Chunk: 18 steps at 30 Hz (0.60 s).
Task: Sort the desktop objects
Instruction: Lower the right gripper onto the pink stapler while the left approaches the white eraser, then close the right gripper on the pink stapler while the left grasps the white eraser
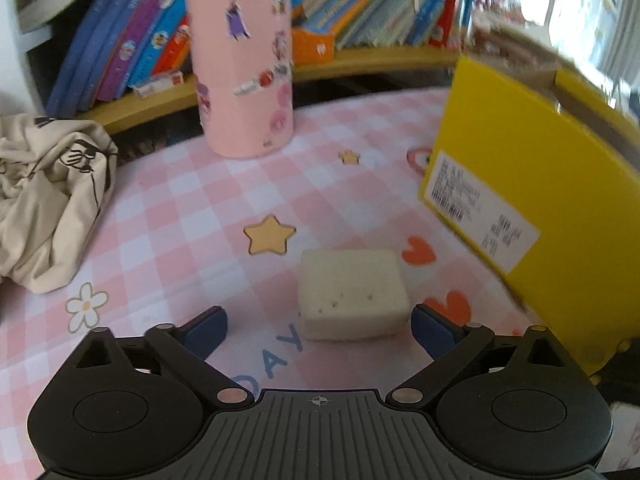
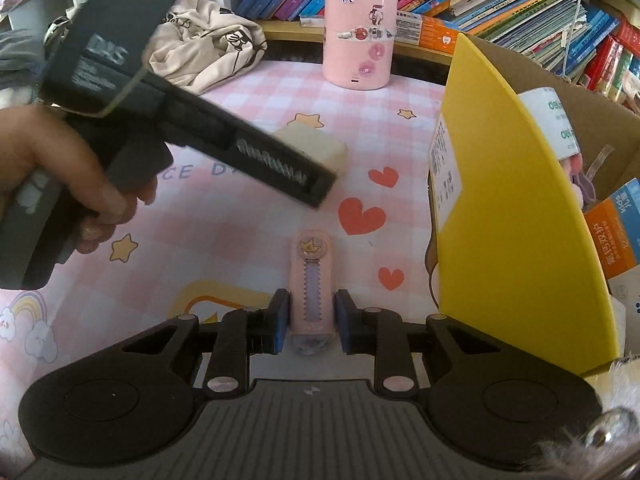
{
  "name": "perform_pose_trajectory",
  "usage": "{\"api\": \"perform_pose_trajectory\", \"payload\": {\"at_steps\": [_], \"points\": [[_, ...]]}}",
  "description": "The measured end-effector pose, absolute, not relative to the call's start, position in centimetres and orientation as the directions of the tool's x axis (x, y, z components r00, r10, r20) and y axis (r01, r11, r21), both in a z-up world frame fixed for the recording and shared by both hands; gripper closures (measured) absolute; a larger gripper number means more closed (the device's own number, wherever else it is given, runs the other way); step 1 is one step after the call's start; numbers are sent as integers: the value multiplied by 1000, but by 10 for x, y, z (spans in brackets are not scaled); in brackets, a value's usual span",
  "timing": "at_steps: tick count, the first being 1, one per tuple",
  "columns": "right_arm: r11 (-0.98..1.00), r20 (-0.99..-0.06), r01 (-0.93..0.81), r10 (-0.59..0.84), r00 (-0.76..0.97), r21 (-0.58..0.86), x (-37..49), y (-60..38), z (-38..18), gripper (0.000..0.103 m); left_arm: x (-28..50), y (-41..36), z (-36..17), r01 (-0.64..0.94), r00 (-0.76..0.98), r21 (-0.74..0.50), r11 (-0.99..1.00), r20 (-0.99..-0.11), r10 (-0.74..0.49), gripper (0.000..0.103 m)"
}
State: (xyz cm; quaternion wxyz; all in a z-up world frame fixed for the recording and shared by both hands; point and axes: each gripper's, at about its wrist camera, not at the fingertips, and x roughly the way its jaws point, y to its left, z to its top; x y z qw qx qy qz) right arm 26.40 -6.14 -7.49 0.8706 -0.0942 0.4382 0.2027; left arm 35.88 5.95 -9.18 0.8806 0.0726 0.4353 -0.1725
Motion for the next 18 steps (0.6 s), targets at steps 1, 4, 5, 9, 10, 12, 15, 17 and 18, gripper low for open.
{"api": "perform_pose_trajectory", "payload": {"at_steps": [1, 4, 5, 9, 10, 12, 15, 17, 18], "points": [[900, -802, -435, 269, 534, 12, 264, -62, -75, 80, 357, 58, -92, 373, 569, -5, 928, -788, -234, 9], [902, -803, -433, 267, 533, 12, 263, -62, -75, 77, 354, 56, -91, 383, 582, 3, 924, -777, -239, 20], [902, -803, -431, 265, 534, 11, 263, -62, -75, 77, 353, 55, -90, 391, 586, 3, 921, -772, -246, 24], [904, -804, -427, 262, 533, 12, 264, -62, -75, 77, 348, 52, -86, 417, 589, -1, 909, -761, -271, 50], [904, -805, -427, 260, 534, 10, 264, -61, -75, 77, 347, 52, -86, 418, 588, -2, 909, -762, -272, 52], [903, -806, -429, 257, 533, 5, 264, -60, -75, 77, 345, 54, -85, 414, 585, -13, 910, -762, -277, 54], [901, -809, -435, 263, 525, 11, 265, -60, -74, 80, 344, 60, -84, 396, 577, -42, 917, -766, -284, 56], [901, -813, -434, 264, 520, 14, 266, -60, -74, 80, 343, 65, -83, 378, 570, -66, 923, -769, -288, 57], [902, -815, -432, 266, 515, 21, 267, -61, -74, 80, 341, 67, -82, 370, 567, -76, 926, -771, -289, 58]]}}
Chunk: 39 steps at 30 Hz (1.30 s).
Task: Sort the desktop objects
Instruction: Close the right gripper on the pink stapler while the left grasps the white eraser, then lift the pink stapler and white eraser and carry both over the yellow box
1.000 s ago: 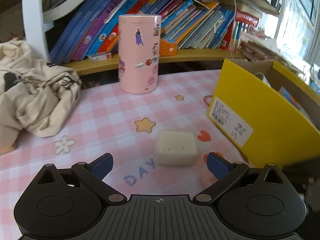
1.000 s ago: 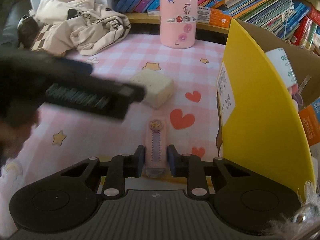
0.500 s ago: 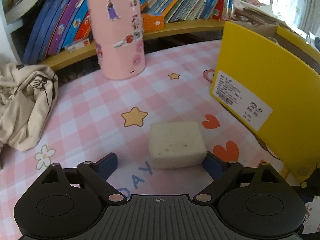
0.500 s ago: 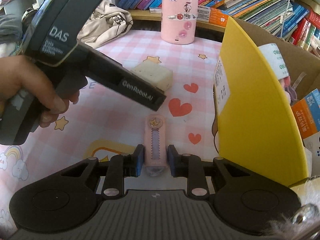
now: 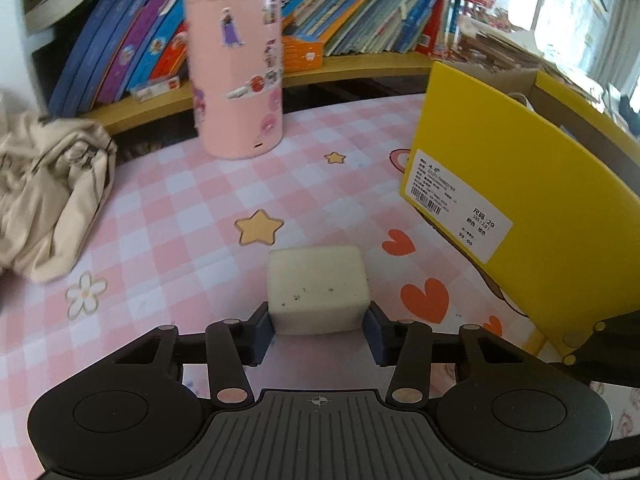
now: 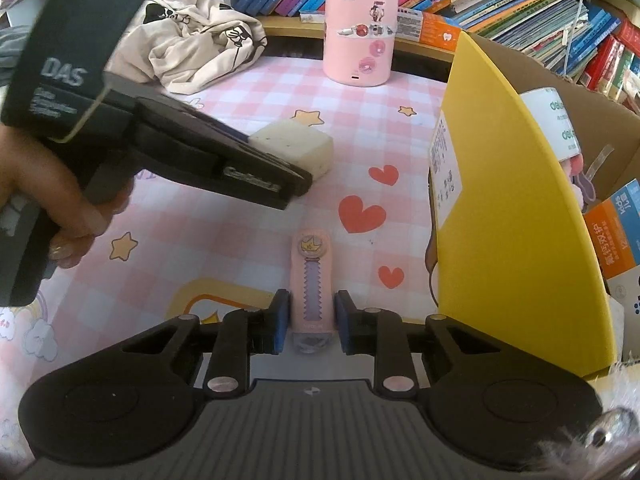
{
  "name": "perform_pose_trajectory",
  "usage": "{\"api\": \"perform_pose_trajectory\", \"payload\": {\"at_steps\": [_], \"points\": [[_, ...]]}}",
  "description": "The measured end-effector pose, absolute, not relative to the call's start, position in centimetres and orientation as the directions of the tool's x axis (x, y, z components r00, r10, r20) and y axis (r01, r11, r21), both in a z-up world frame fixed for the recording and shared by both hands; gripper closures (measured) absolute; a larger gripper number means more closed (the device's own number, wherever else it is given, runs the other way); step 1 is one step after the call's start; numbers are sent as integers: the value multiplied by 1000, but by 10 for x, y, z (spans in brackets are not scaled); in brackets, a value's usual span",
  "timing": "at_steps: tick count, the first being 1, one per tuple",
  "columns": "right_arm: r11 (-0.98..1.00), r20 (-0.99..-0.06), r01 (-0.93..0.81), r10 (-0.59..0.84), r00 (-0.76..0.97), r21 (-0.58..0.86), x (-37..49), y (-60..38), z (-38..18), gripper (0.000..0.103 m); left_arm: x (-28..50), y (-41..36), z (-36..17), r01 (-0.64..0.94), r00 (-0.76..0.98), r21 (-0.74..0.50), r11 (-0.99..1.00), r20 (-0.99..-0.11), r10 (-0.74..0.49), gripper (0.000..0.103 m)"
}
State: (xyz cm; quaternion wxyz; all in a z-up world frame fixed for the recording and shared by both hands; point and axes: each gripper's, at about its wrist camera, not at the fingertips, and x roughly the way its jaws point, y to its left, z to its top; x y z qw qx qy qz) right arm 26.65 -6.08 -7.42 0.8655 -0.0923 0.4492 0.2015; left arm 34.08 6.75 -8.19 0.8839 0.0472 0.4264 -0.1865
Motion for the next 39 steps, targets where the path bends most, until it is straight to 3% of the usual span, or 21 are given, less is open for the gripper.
{"api": "perform_pose_trajectory", "payload": {"at_steps": [24, 39], "points": [[872, -786, -480, 362, 502, 95, 218, -67, -25, 80, 233, 109, -14, 284, 658, -178, 942, -679, -327, 58], [817, -667, -560, 496, 556, 140, 214, -133, 40, 80, 196, 65, 43, 218, 759, -175, 960, -588, -280, 59]]}}
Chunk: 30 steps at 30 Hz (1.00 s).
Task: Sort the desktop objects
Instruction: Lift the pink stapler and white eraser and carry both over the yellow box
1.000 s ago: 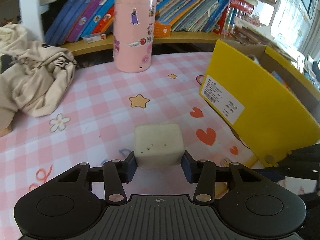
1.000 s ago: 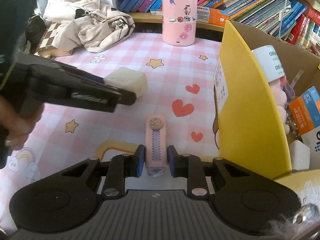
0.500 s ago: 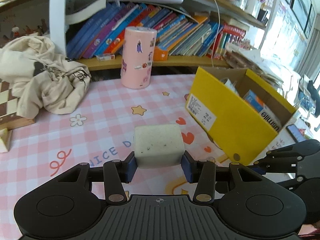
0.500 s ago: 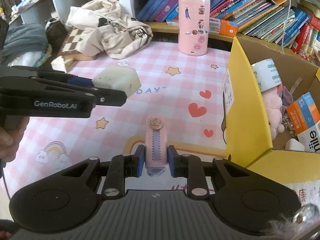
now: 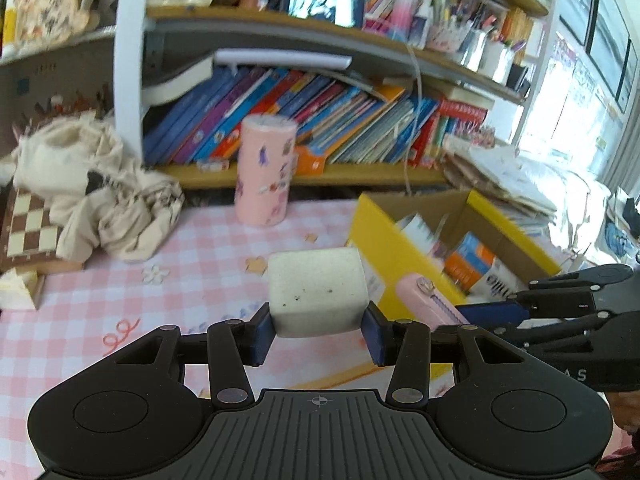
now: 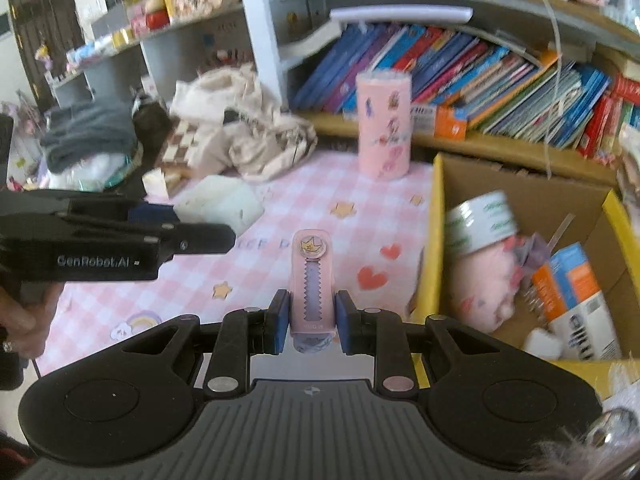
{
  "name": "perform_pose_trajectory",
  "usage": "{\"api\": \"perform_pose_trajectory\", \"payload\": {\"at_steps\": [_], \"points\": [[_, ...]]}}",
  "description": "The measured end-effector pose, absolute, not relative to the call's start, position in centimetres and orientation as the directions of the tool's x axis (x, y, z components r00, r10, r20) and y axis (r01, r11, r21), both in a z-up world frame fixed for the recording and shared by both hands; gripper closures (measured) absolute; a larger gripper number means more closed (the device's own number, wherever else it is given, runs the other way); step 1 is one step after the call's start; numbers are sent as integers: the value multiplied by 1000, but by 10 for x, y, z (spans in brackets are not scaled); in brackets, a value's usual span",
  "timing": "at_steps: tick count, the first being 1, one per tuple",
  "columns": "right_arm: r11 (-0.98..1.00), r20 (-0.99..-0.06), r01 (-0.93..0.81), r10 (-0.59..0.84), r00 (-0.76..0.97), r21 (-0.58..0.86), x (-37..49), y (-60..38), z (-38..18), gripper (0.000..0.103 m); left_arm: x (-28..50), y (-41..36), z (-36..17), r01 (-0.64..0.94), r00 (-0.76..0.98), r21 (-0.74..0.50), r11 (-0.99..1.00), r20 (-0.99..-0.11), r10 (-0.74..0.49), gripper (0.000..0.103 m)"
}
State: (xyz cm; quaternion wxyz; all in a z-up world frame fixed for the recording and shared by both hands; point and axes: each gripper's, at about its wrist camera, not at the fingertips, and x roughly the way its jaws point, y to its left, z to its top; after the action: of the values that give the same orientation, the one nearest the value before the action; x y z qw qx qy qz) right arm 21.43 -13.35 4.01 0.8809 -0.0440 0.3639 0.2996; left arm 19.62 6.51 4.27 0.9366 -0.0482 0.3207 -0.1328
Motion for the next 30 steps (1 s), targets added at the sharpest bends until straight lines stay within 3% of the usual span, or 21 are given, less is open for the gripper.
{"api": "perform_pose_trajectory", "payload": {"at_steps": [16, 30], "points": [[830, -611, -554, 469, 638, 60, 278, -267, 74, 80, 229, -62, 70, 251, 819, -135, 958, -498, -285, 59], [774, -681, -633, 470, 561, 13, 358, -289, 44, 80, 280, -133, 22, 284, 726, -59, 957, -639, -255, 59]]}}
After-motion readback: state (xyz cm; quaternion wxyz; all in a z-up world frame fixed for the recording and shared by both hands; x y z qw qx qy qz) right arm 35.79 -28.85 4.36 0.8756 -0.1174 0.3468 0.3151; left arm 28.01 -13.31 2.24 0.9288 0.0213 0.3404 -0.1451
